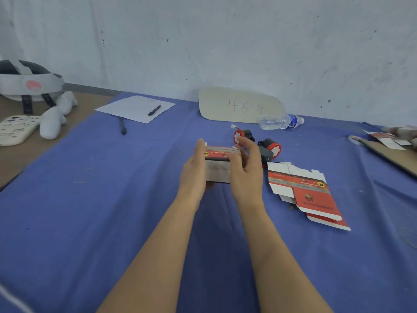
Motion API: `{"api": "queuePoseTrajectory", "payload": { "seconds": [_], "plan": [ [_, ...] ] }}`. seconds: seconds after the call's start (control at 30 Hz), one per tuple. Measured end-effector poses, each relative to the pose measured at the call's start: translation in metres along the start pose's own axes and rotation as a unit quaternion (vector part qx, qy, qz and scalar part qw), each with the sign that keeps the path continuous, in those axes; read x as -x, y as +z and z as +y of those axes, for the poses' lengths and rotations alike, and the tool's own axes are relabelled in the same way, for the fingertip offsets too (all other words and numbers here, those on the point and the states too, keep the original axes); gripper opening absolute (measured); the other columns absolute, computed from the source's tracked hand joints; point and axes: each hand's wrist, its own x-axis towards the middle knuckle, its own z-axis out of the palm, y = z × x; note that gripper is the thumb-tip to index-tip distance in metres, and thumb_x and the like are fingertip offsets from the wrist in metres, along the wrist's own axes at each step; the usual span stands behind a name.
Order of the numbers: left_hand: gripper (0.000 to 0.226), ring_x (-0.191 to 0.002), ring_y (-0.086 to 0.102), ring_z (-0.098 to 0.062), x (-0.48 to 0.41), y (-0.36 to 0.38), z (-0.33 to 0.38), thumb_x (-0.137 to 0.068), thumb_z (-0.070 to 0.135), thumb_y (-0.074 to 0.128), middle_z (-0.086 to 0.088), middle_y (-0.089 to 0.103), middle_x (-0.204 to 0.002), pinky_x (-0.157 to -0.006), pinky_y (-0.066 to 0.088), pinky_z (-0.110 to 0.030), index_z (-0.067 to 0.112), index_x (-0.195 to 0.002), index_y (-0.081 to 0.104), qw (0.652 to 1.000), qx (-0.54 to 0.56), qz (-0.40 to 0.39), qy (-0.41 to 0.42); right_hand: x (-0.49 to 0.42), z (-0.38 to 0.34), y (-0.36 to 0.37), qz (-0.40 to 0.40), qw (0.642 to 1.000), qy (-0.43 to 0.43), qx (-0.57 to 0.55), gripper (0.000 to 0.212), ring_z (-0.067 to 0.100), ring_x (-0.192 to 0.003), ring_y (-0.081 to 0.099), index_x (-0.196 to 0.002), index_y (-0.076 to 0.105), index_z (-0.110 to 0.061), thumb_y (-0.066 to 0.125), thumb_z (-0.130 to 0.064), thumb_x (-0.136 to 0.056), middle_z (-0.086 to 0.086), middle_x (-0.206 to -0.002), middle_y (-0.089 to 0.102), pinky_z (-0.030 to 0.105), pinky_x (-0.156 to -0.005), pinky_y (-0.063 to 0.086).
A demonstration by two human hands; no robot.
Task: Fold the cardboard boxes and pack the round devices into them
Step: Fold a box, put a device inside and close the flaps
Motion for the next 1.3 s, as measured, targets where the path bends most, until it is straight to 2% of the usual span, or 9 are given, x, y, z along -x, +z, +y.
{"api": "queuePoseTrajectory", "payload": {
  "seconds": [0.1,0.4,0.63,0.73,0.83,0.93,1.07,1.17,1.3],
  "plan": [
    [0.026,-0.087,0.070,-0.014,-0.001,-0.001,-0.002,-0.097,0.042,0.046,0.000,0.073,-0.096,-0.070,0.060,-0.030,0.028,-0.101,0.068,0.999,0.027,0.002,0.044,-0.001,0.002,0.001,0.017,1.000,0.023,-0.012,0.032,0.009,-0.116,0.054,-0.125,0.047,-0.029,0.044,-0.016,-0.096,-0.004,-0.129,0.053,0.026,-0.092,0.049],
    [0.018,-0.090,0.066,-0.013,0.005,0.019,-0.011,-0.100,0.035,0.043,-0.005,0.062,-0.112,-0.064,0.057,-0.023,0.024,-0.097,0.056,0.998,-0.005,-0.033,0.054,-0.004,0.009,-0.006,0.104,0.993,0.049,-0.017,0.034,-0.007,-0.059,0.058,-0.066,0.047,-0.019,0.044,-0.027,-0.099,-0.013,-0.060,0.059,0.008,-0.049,0.042],
    [0.017,-0.089,0.066,-0.014,-0.002,0.008,-0.012,-0.093,0.039,0.059,-0.007,0.065,-0.108,-0.074,0.054,-0.025,0.023,-0.087,0.057,0.990,-0.031,0.043,0.128,-0.005,0.007,-0.002,0.042,0.998,0.051,0.008,0.026,0.009,-0.095,0.054,-0.070,0.053,-0.020,0.051,-0.023,-0.096,0.010,-0.108,0.057,0.004,-0.066,0.043],
    [0.038,-0.091,0.061,0.006,-0.006,0.002,-0.012,-0.086,0.041,0.067,0.000,0.049,-0.133,-0.063,0.046,-0.006,0.026,-0.118,0.053,0.983,0.043,0.112,0.139,-0.003,0.003,-0.001,-0.045,0.991,0.116,-0.051,0.029,0.017,-0.090,0.060,-0.071,0.062,-0.016,0.053,-0.029,-0.096,0.011,-0.095,0.065,0.034,-0.087,0.050],
    [0.078,-0.111,0.060,-0.012,-0.011,-0.001,-0.009,-0.085,0.049,0.065,-0.003,0.046,-0.139,-0.082,0.049,-0.021,0.017,-0.144,0.027,0.966,0.198,0.154,0.067,0.002,0.002,0.007,-0.083,0.992,0.096,-0.020,0.020,0.004,-0.076,0.063,-0.088,0.060,-0.014,0.058,-0.033,-0.094,0.009,-0.101,0.065,0.021,-0.068,0.053],
    [0.068,-0.114,0.061,-0.033,-0.010,0.001,-0.012,-0.090,0.060,0.049,-0.017,0.062,-0.126,-0.094,0.048,-0.042,0.007,-0.134,0.049,0.964,0.259,0.065,0.001,0.009,0.004,0.018,-0.089,0.993,0.080,-0.015,0.027,-0.012,-0.078,0.061,-0.100,0.043,-0.018,0.067,-0.026,-0.088,-0.006,-0.104,0.054,0.007,-0.059,0.046],
    [0.052,-0.098,0.067,-0.024,-0.012,-0.002,-0.014,-0.089,0.057,0.052,-0.010,0.070,-0.110,-0.084,0.052,-0.038,0.015,-0.117,0.063,0.976,0.216,0.025,0.015,0.002,0.000,0.012,0.020,0.996,0.064,-0.051,0.037,-0.007,-0.080,0.061,-0.108,0.035,-0.021,0.066,-0.027,-0.089,-0.003,-0.110,0.049,0.010,-0.063,0.049],
    [0.060,-0.097,0.069,-0.015,-0.013,-0.004,-0.012,-0.071,0.062,0.064,-0.003,0.071,-0.110,-0.082,0.056,-0.032,0.021,-0.114,0.064,0.990,0.139,-0.014,0.026,-0.014,-0.002,-0.005,0.086,0.970,0.160,-0.159,0.032,0.011,-0.102,0.063,-0.118,0.051,-0.020,0.047,-0.043,-0.095,0.007,-0.120,0.062,0.029,-0.085,0.055],
    [0.061,-0.101,0.069,-0.016,-0.014,-0.007,-0.015,-0.065,0.064,0.064,0.001,0.071,-0.109,-0.084,0.055,-0.033,0.026,-0.113,0.063,0.995,0.086,-0.040,0.013,-0.020,0.007,-0.025,0.052,0.950,0.248,-0.184,0.046,0.013,-0.088,0.069,-0.092,0.071,-0.021,0.034,-0.049,-0.100,-0.007,-0.083,0.075,0.025,-0.071,0.056]
  ]
}}
